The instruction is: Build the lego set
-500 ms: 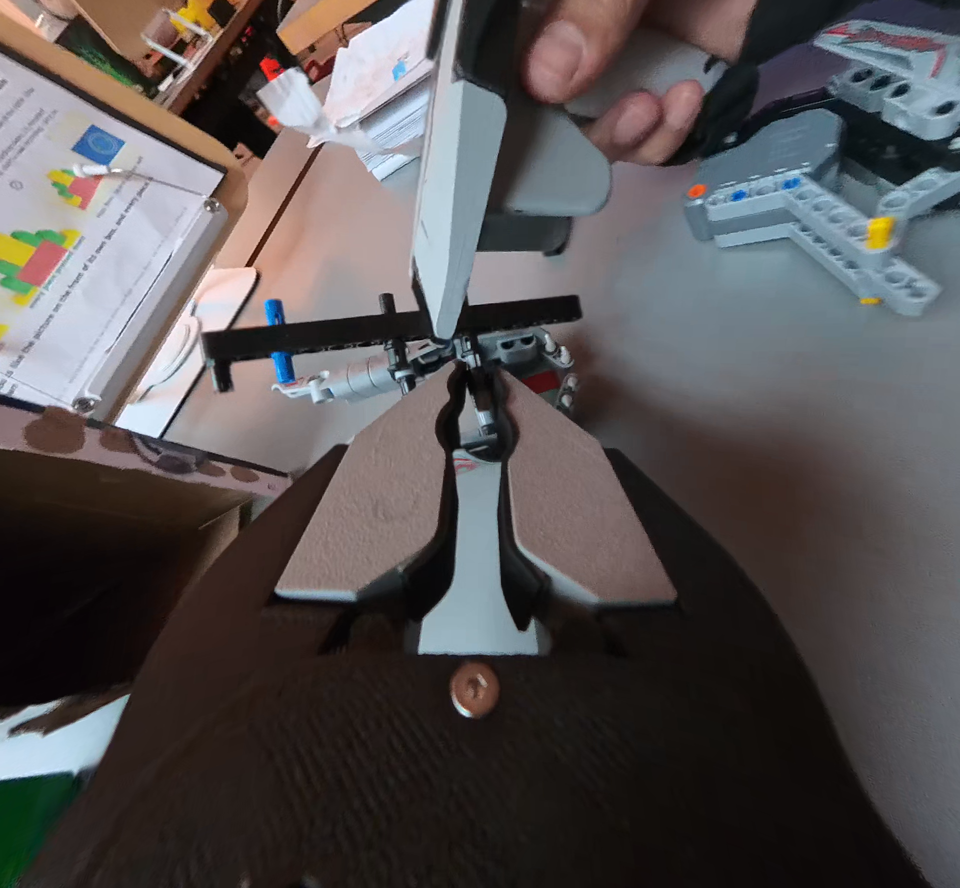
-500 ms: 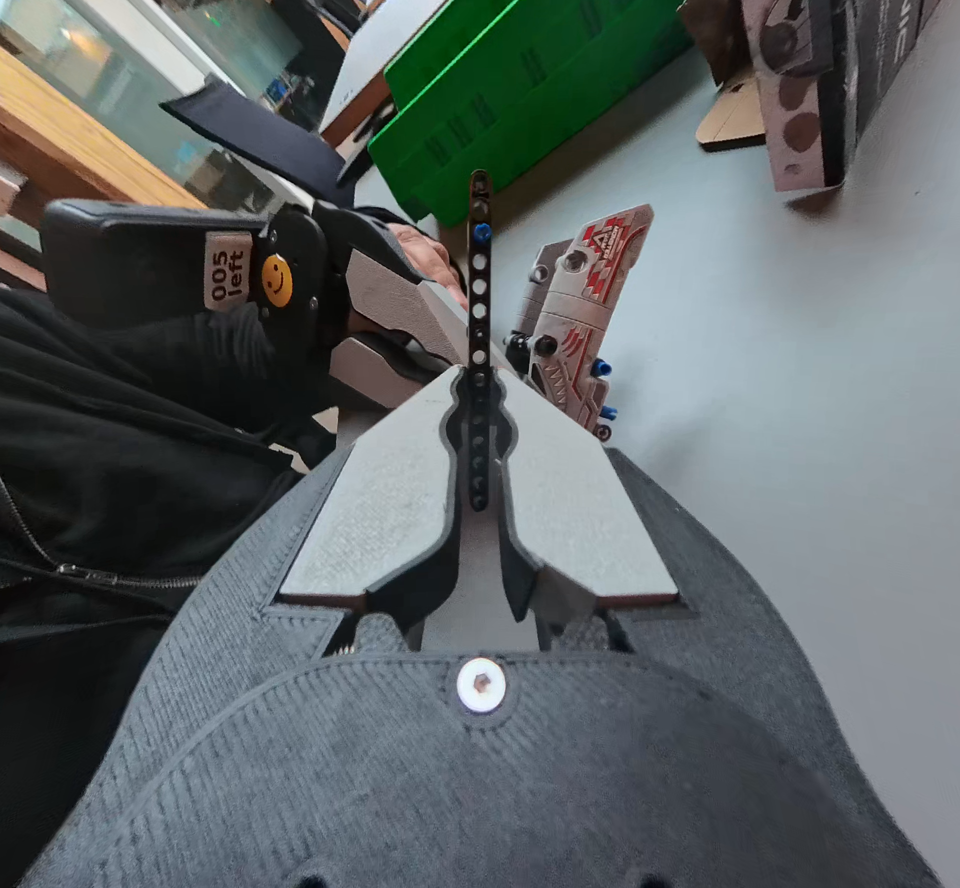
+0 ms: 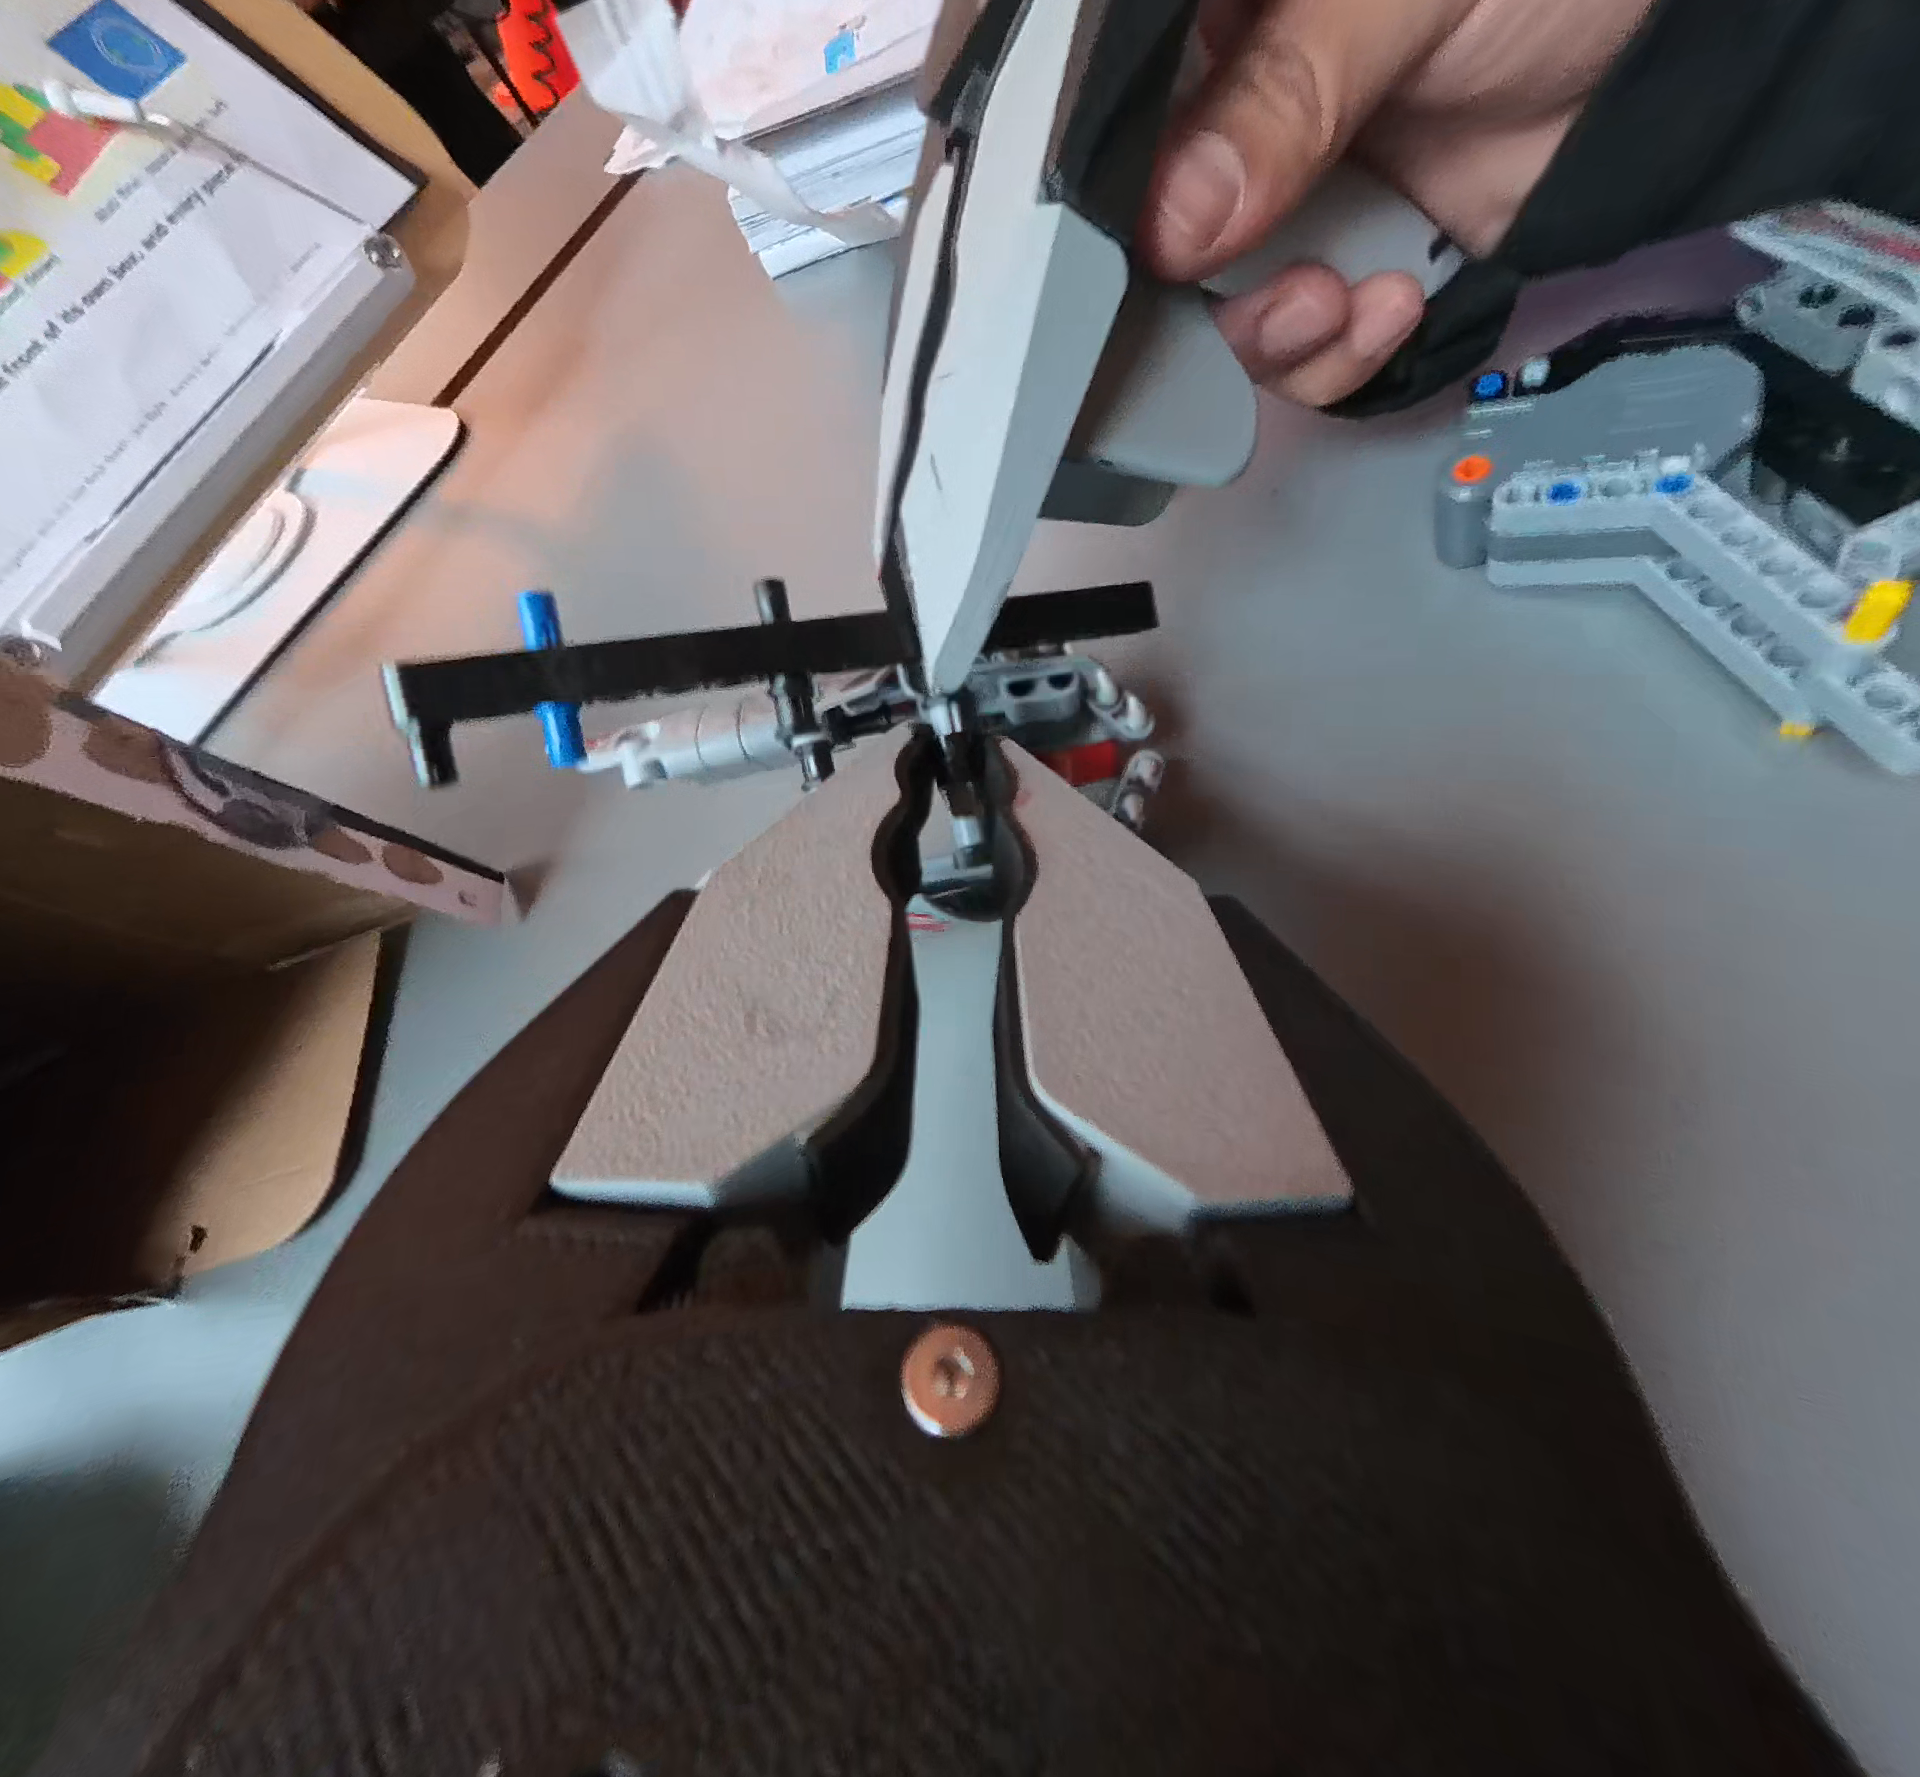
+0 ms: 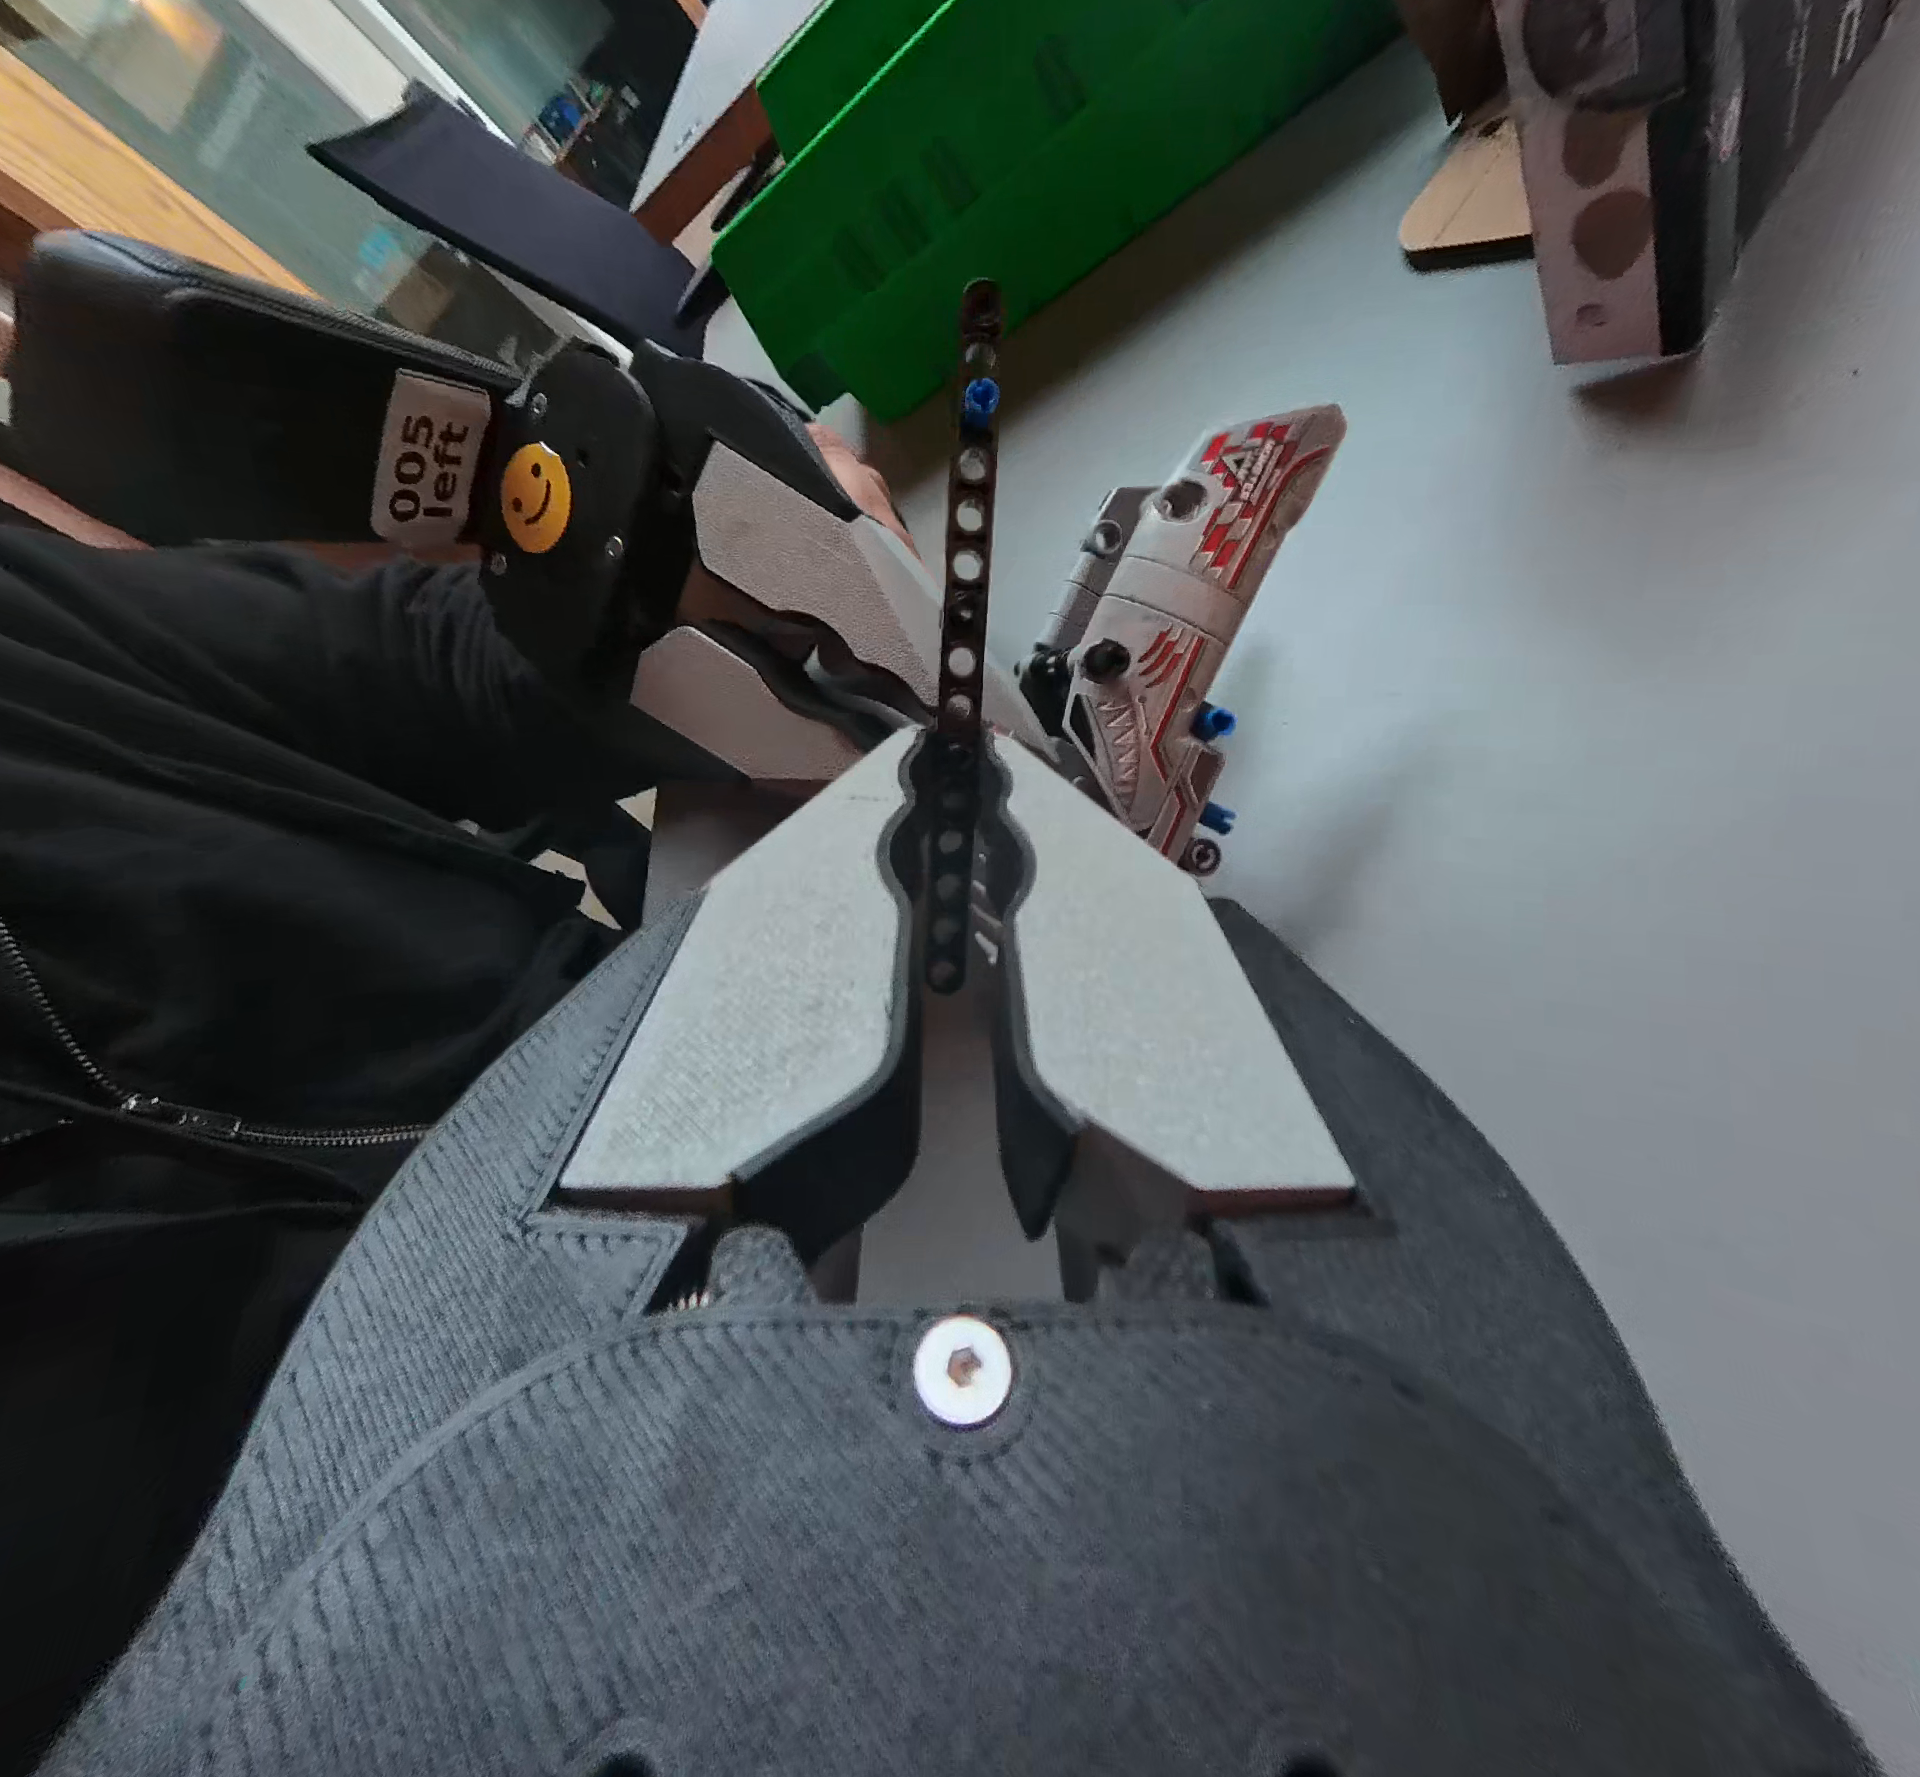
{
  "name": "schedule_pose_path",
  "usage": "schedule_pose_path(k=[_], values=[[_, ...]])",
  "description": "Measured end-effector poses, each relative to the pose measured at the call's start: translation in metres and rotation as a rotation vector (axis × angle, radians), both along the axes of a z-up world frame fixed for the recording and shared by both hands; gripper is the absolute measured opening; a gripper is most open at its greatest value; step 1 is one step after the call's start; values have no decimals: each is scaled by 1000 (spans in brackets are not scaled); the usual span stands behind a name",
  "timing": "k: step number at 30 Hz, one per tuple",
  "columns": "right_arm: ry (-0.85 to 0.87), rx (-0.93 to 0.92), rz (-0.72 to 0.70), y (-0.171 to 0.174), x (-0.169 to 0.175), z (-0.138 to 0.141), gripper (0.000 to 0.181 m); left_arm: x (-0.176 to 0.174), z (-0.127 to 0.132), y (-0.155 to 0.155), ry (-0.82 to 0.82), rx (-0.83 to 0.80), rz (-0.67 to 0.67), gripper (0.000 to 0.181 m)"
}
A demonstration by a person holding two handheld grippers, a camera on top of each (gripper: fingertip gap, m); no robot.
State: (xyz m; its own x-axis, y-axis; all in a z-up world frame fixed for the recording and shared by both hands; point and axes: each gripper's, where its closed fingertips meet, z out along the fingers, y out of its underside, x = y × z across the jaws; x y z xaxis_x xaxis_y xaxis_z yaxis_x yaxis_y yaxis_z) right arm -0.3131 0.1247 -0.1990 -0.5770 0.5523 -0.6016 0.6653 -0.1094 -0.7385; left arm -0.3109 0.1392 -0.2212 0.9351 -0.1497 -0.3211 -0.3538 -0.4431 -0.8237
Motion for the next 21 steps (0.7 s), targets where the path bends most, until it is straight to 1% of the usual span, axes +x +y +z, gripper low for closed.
schedule_pose_path(k=[1, 3, 4, 5, 6, 8, 11, 14, 16, 18, 21], values=[[-1, -43, -29, 6, -3, 5, 4, -3, 2, -2, -6, -5, 23, 5], [70, -115, -191, 45, -13, 26, 3, -10, -2, -9, -13, -22, 45, 6], [119, -138, -219, 59, -10, 40, 3, -7, -3, -10, -61, -23, 32, 6], [151, -131, -188, 60, -2, 50, 2, -4, -3, -8, -92, -21, 12, 6], [155, -90, -145, 54, 3, 51, 3, -5, -4, -5, -96, -16, 21, 6], [155, -22, -142, 45, 0, 43, 3, -13, -6, 0, -83, -20, 66, 8], [132, -74, -112, 33, -4, 38, 3, -23, -11, 1, -110, -49, 99, 11], [184, -62, -118, 33, -4, 39, 3, -24, -4, -2, -122, -3, 79, 16], [191, -42, -101, 33, -2, 34, 3, -24, 1, -3, -120, 12, 75, 18], [193, -11, -84, 33, -1, 29, 3, -23, 7, -2, -105, -1, 71, 30], [204, -16, -69, 31, 2, 31, 3, -9, 23, 1, -114, -12, -1, 29]])
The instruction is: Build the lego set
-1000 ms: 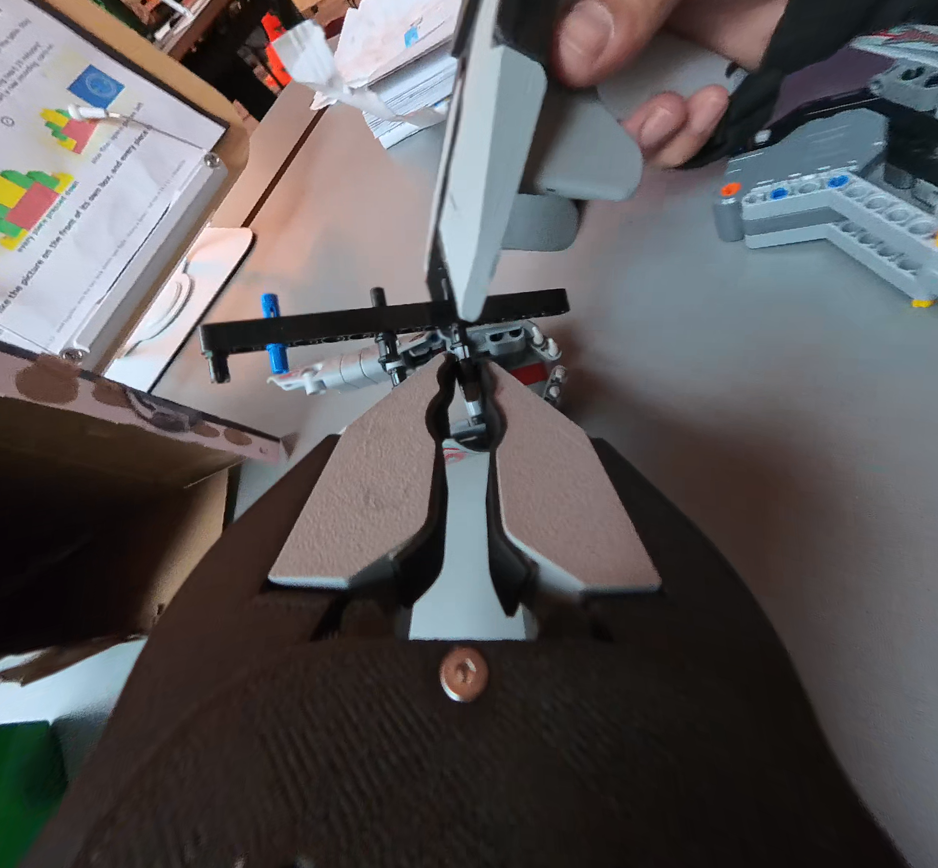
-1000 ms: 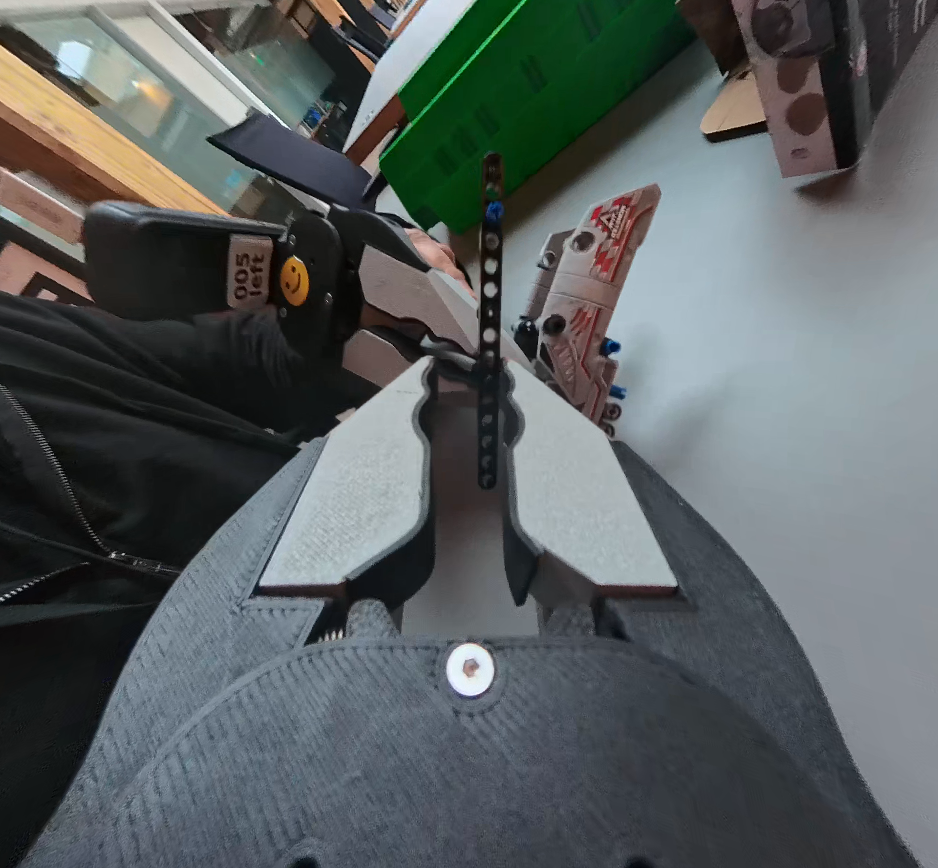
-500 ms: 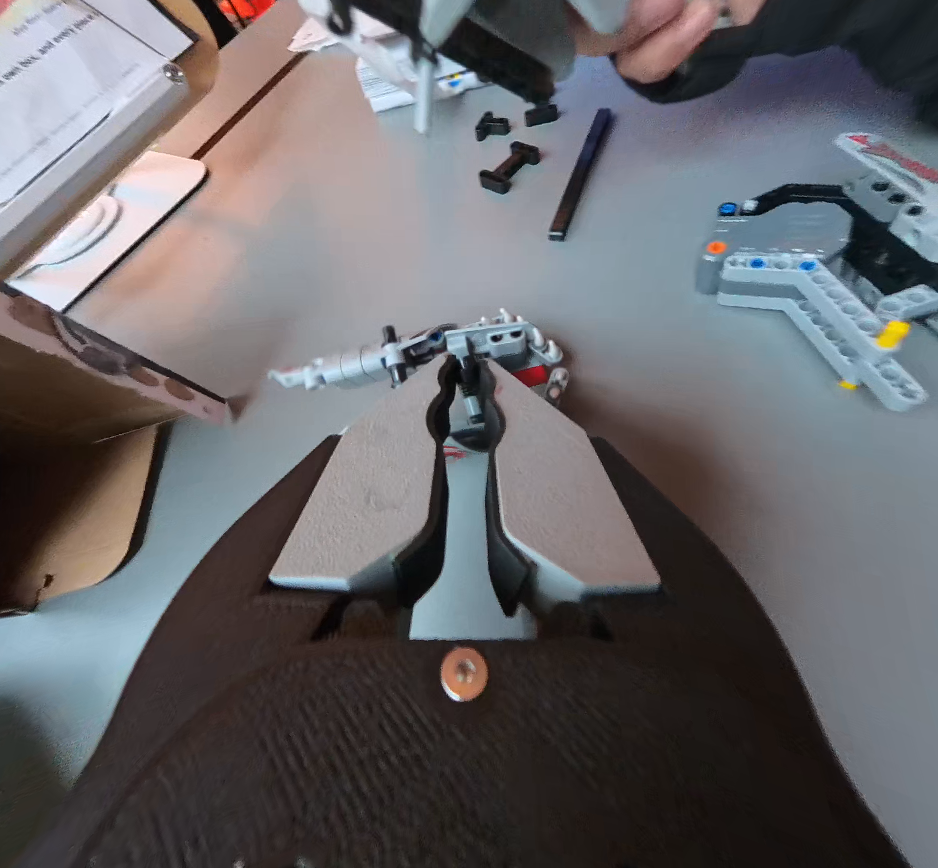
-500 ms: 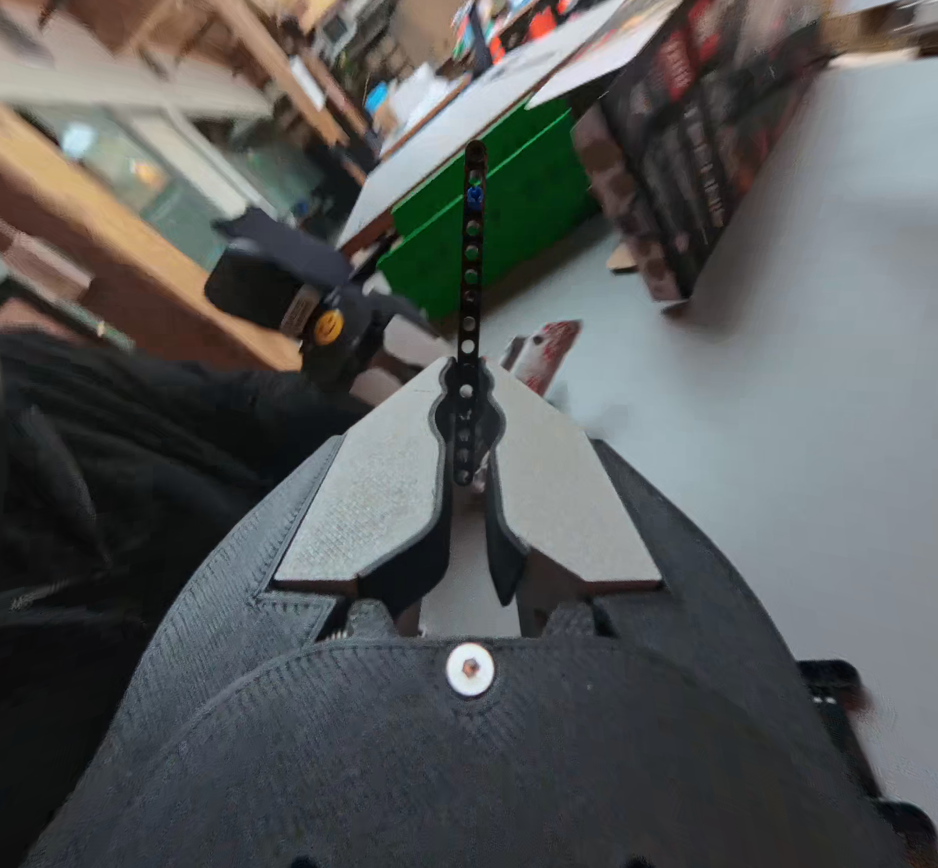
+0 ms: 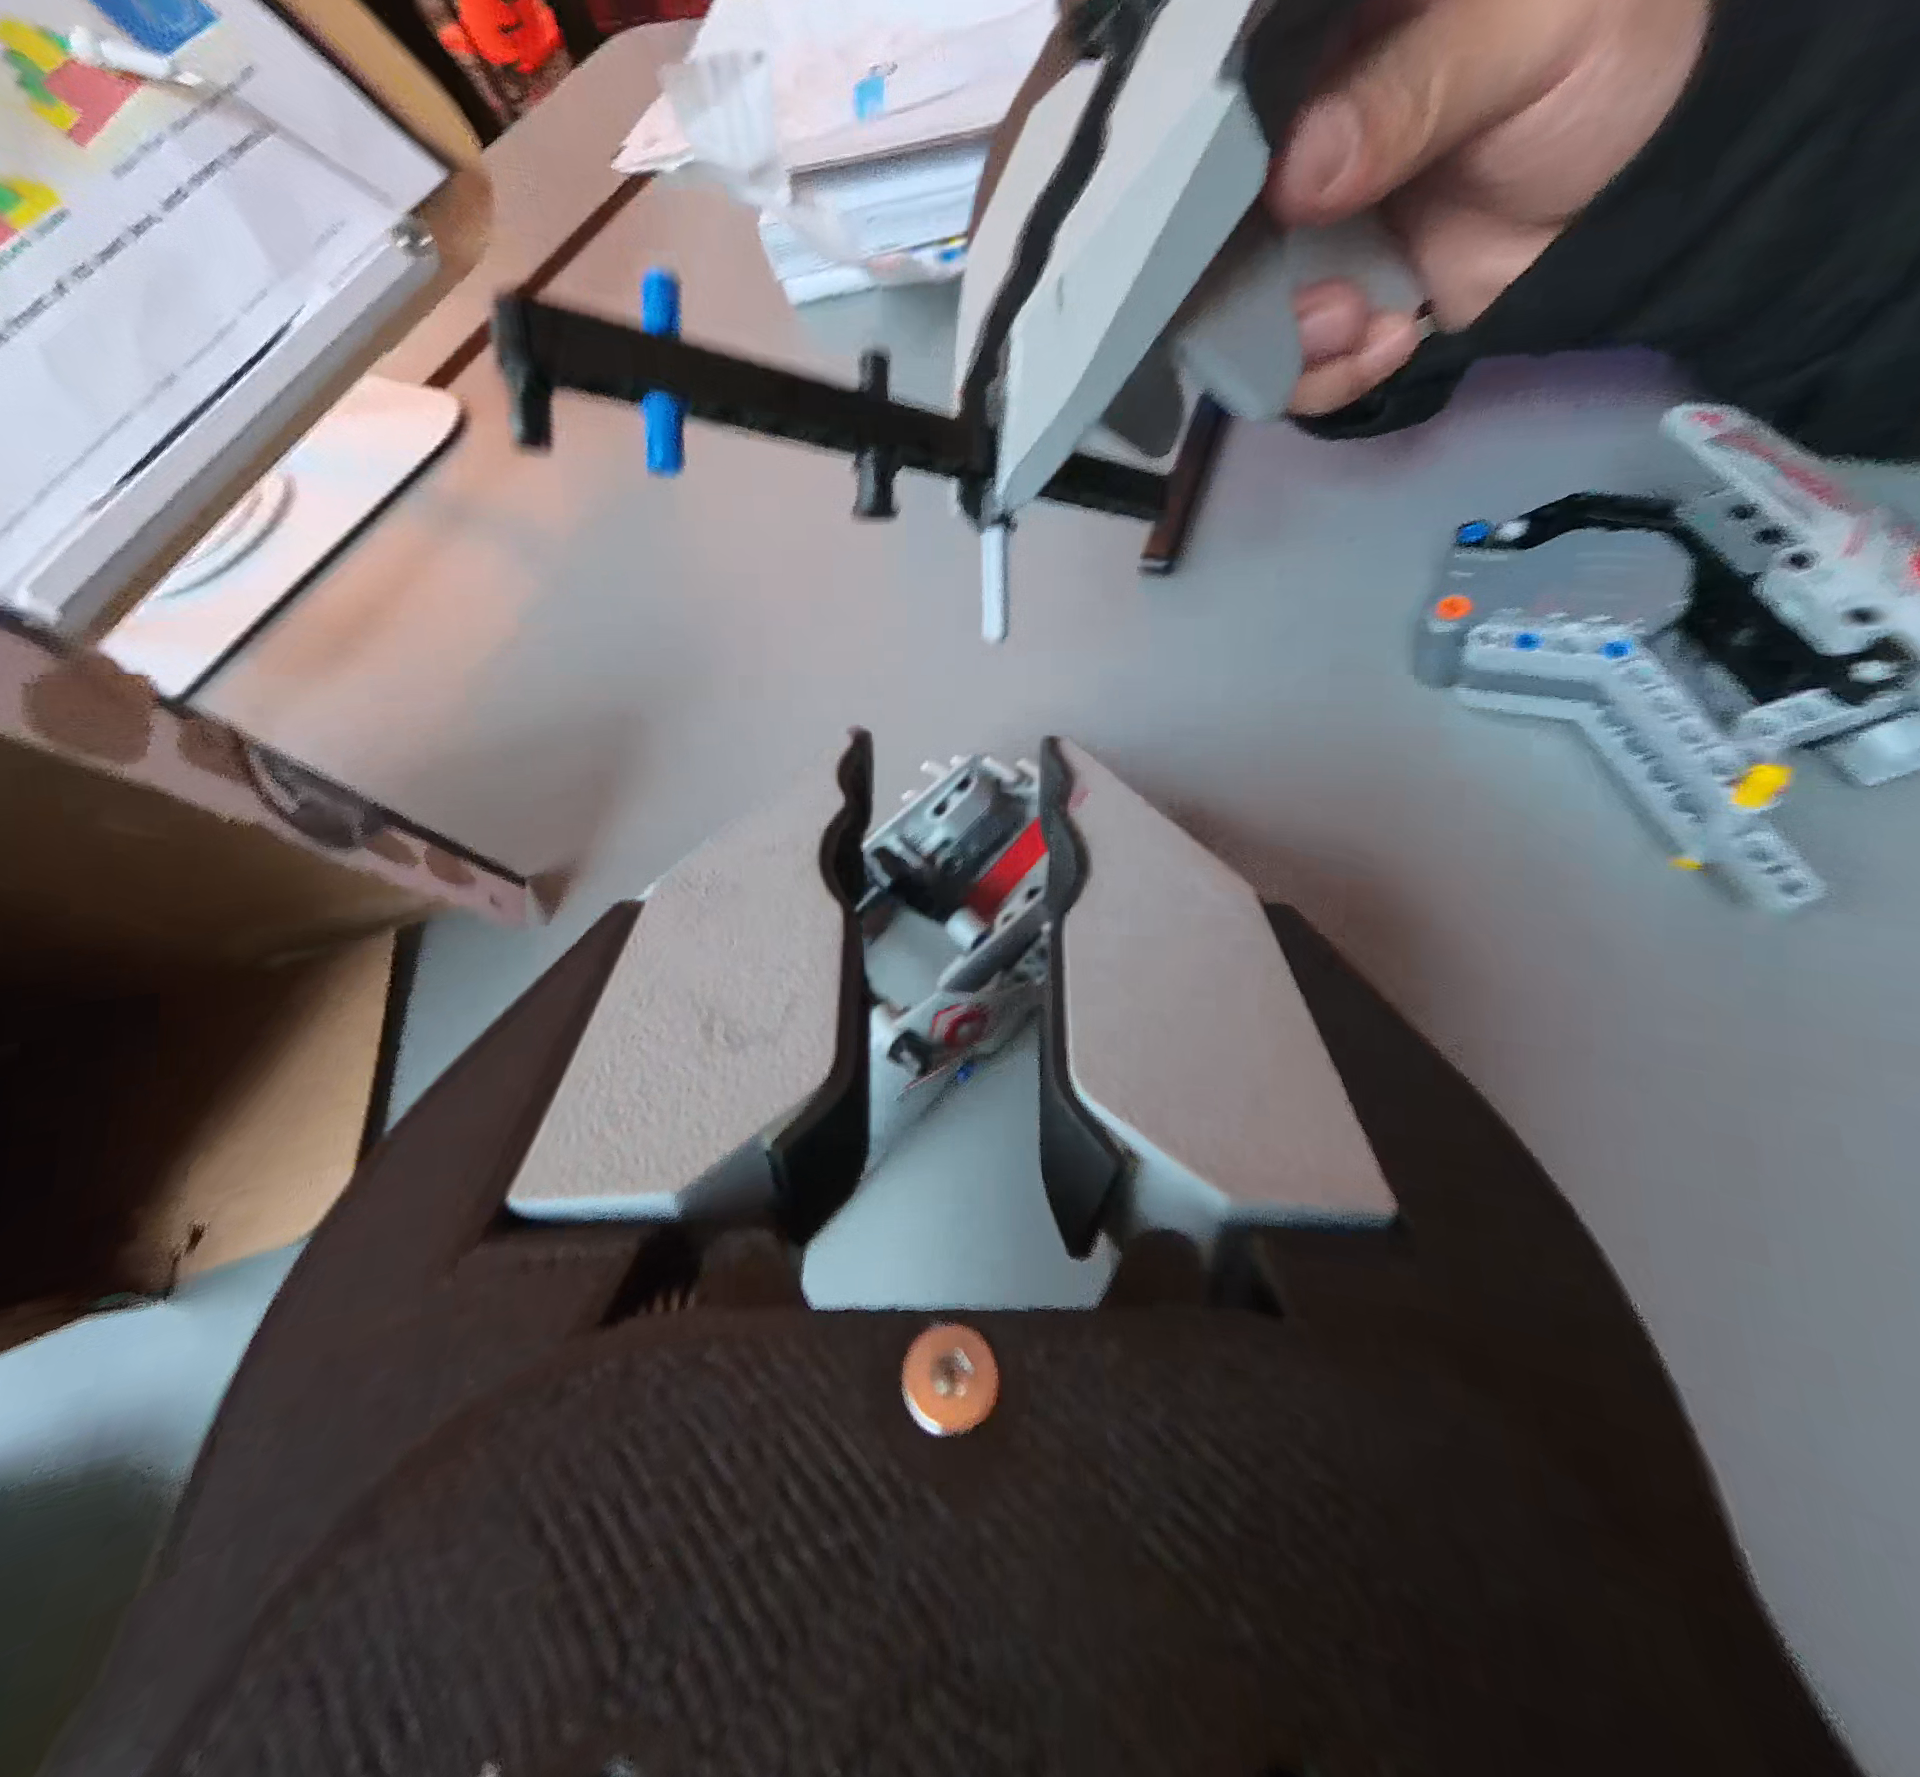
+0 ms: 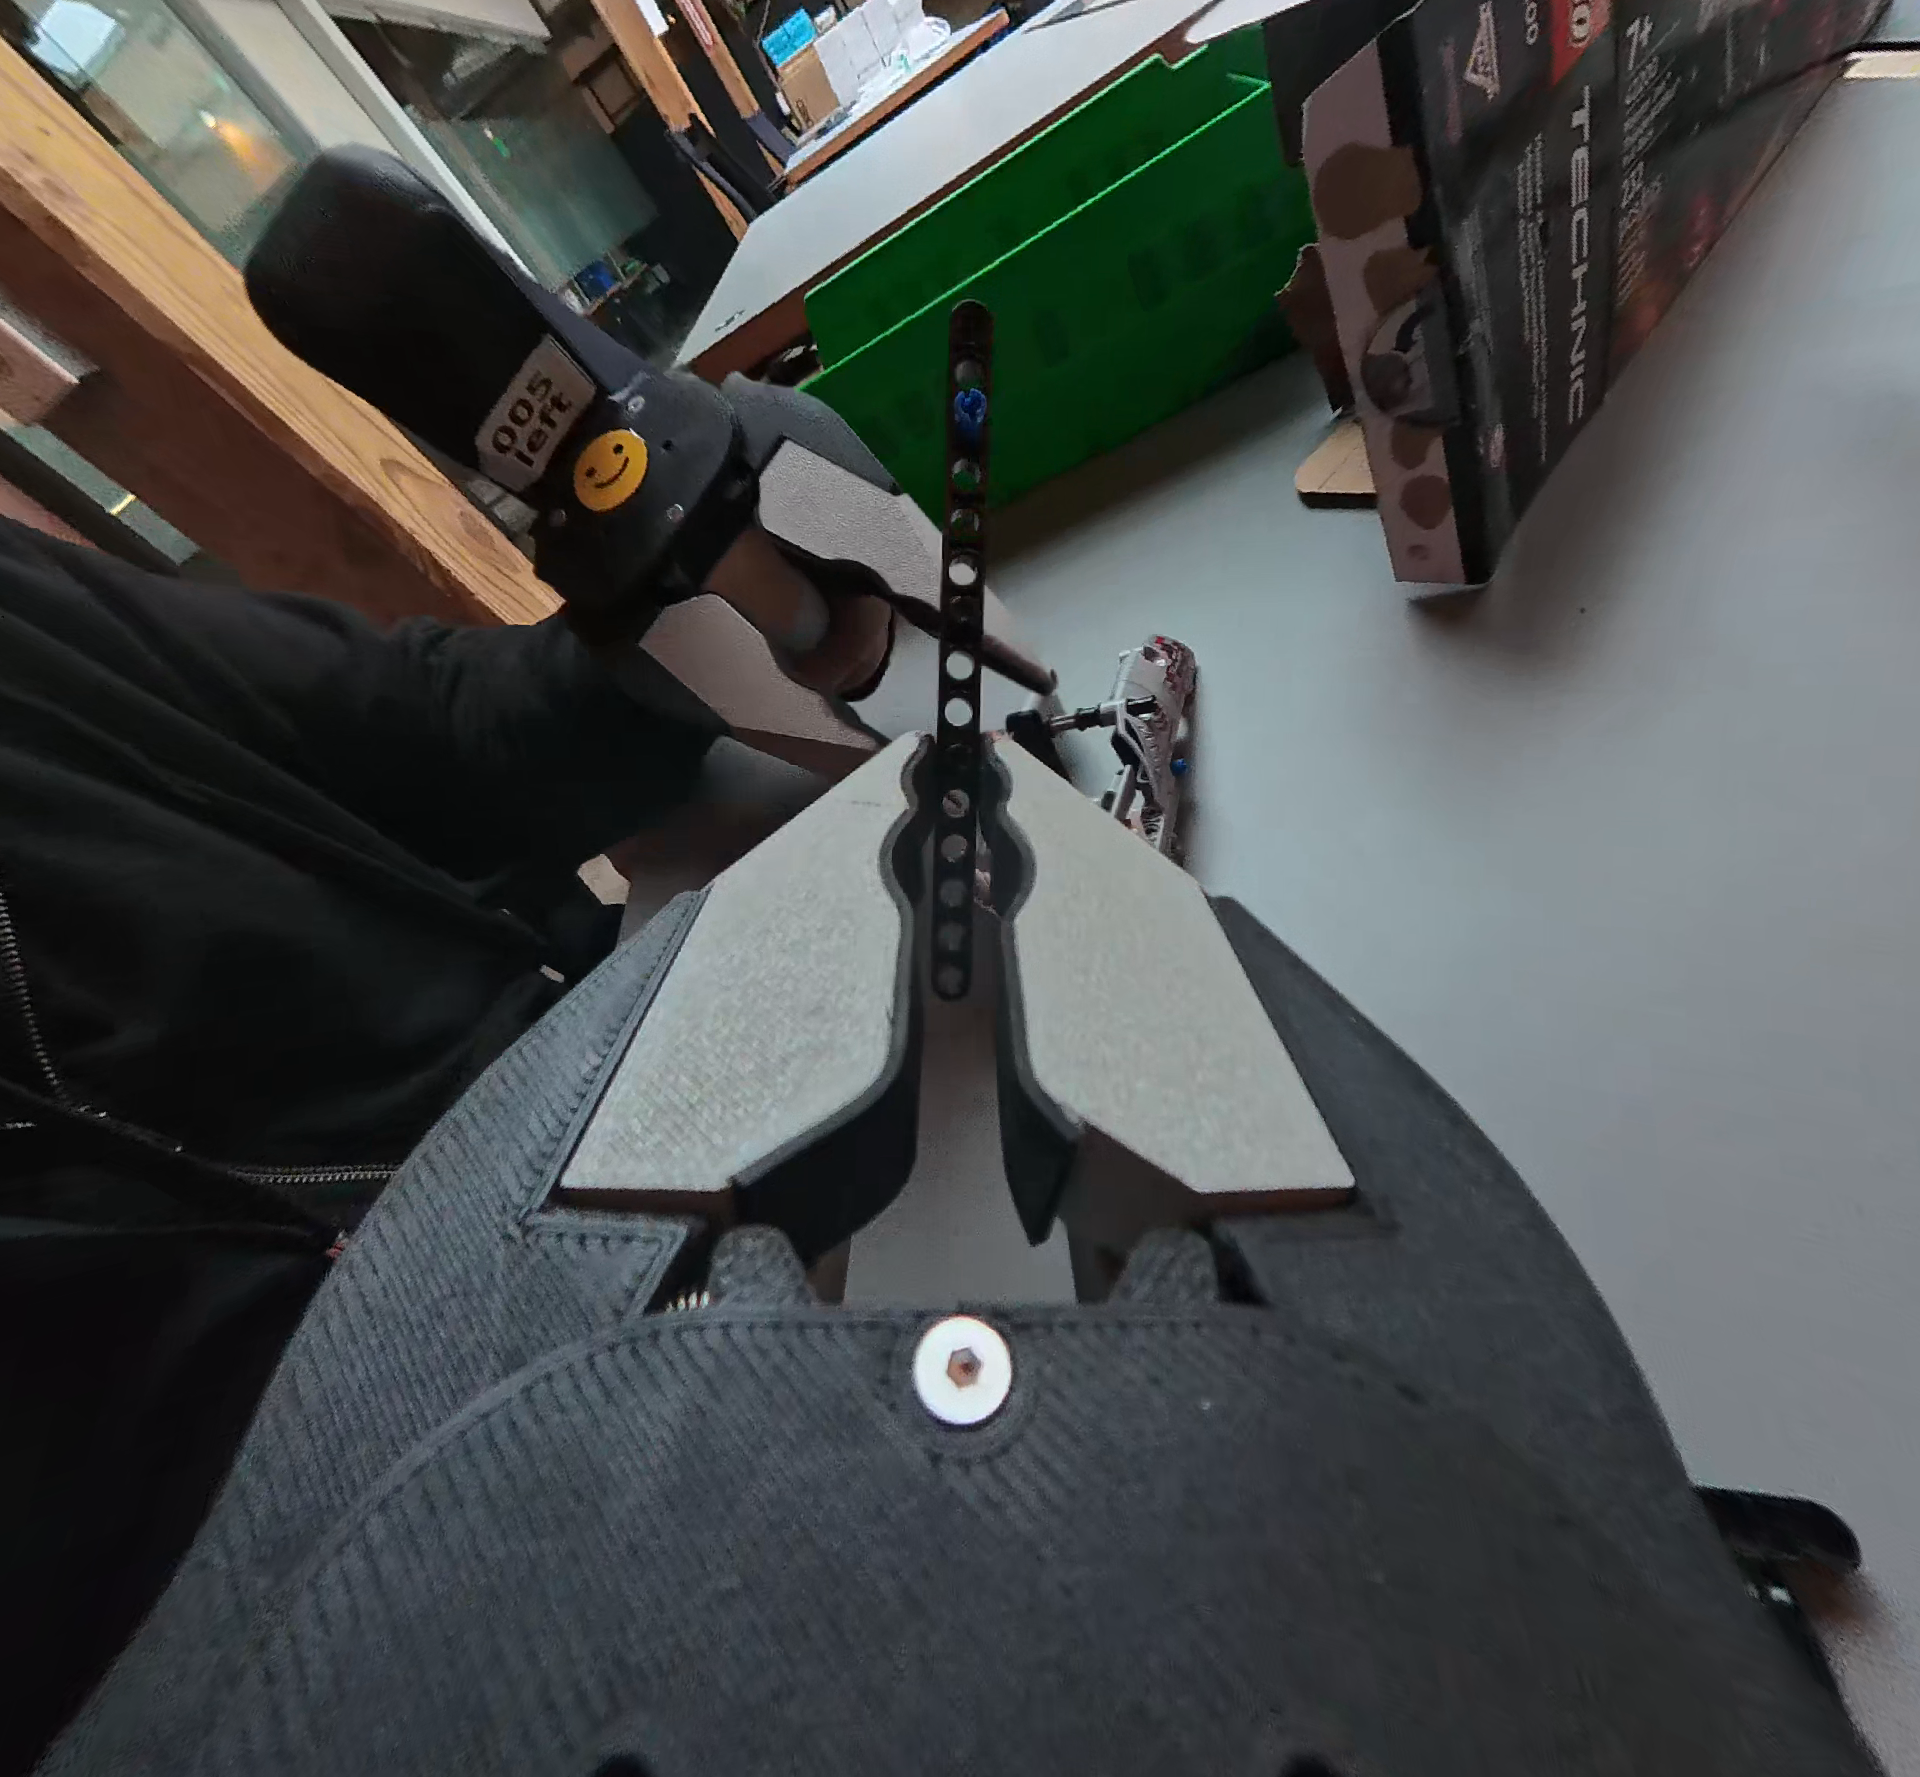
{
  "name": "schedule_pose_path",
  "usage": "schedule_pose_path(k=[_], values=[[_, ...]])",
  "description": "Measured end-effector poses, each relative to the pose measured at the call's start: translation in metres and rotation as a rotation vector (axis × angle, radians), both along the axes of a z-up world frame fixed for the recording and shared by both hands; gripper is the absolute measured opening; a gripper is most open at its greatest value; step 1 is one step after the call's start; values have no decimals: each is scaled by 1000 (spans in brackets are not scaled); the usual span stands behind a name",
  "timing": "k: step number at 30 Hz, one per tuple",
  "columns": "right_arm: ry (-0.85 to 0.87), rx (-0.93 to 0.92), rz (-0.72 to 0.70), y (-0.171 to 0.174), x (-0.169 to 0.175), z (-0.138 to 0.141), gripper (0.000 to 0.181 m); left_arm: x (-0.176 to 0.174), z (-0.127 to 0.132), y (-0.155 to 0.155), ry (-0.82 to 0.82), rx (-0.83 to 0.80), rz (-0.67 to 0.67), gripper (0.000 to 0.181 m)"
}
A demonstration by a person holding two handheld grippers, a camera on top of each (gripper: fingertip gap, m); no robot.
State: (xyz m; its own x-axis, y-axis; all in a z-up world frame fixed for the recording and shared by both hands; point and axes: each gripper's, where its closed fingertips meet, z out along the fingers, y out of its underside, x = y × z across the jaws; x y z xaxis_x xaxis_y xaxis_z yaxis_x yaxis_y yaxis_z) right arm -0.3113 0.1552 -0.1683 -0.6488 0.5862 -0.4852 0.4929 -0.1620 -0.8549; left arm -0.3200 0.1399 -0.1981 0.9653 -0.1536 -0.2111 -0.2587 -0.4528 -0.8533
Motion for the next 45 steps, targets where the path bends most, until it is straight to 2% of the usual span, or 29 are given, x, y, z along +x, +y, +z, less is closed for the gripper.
schedule_pose_path(k=[2, 5, 7, 9, 11, 12, 15, 17, 20, 23, 24, 26, 27, 29, 33, 35, 37, 38, 40, 41, 45], values=[[-13, -15, 19, -4, 1, 0, 3, 8, 8, 4, -16, 3, -24, 25], [-29, -16, 34, -12, 2, -4, 3, 17, 5, 9, -19, -27, -42, 17], [-34, -13, 53, -18, 3, -5, 4, 20, 4, 12, -17, -27, -35, 2], [-22, -7, 65, -19, 5, -4, 4, 17, 5, 14, -2, -18, -24, 1], [23, 15, 103, -21, 12, 1, 19, 17, 9, 14, -16, 19, -21, 1], [55, 46, 98, -20, 13, 2, 19, 18, 11, 14, -28, 41, -32, 1], [86, 117, 59, -19, 9, -1, 10, 19, 10, 15, -43, 52, -34, 1], [72, 103, 50, -21, 6, -2, 12, 17, 7, 15, -48, 45, -27, 1], [64, 86, 30, -19, 4, -2, 4, 18, 8, 16, -71, 60, -29, 1], [29, 0, 9, -17, 3, 3, 3, 18, 11, 15, -62, 71, -20, 1], [33, -52, -38, -6, 0, 10, 4, 17, 5, 12, -66, 29, -11, 1], [102, -176, -175, 39, 0, 38, 3, 15, -5, 6, -91, 20, 1, 1], [130, -177, -189, 53, 6, 46, 2, 21, -5, 4, -121, 19, -31, 1], [134, -118, -118, 46, 16, 47, 2, 37, -2, 8, -128, 15, -105, 1], [99, 7, -91, 22, 4, 27, 3, 43, -29, 24, 9, -150, -71, 1], [116, 91, -137, 27, 0, 22, 3, 37, -31, 40, 101, -166, -29, 1], [133, 164, -214, 42, -3, 19, 3, 36, -31, 58, 115, -180, -11, 1], [138, 187, -249, 49, -3, 19, 3, 42, -33, 65, 92, -188, -38, 6], [136, 218, -291, 60, -4, 17, 3, 53, -40, 74, 39, -228, -88, 47], [133, 227, -298, 63, -3, 15, 3, 57, -42, 77, 25, -245, -104, 58], [116, 262, -296, 65, -2, 10, 3, 69, -49, 75, 25, -257, -192, 46]])
